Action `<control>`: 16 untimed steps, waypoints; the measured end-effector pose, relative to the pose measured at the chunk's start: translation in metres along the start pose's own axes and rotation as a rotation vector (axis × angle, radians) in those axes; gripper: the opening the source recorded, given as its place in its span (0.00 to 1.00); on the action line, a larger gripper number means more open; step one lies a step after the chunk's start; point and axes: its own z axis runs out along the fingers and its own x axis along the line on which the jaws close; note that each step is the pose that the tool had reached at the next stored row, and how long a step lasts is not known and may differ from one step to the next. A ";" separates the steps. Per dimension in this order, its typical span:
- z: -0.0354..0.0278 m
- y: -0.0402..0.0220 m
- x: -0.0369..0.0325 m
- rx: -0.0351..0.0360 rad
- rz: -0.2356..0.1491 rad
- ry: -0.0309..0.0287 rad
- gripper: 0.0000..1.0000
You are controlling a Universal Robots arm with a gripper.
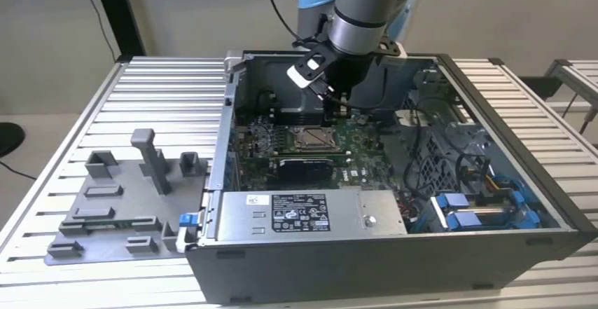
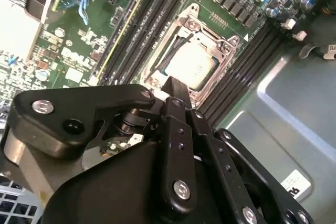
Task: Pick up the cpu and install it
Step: 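Install the second cpu locking lever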
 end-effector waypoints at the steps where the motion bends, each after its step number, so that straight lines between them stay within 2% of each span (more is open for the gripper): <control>1: -0.0001 0.0000 0.0000 0.0003 0.000 -0.0006 0.00; 11: -0.0001 -0.0002 0.0000 0.0004 0.000 -0.0015 0.00; 16: 0.0002 -0.0036 -0.0001 0.0003 0.000 -0.0014 0.00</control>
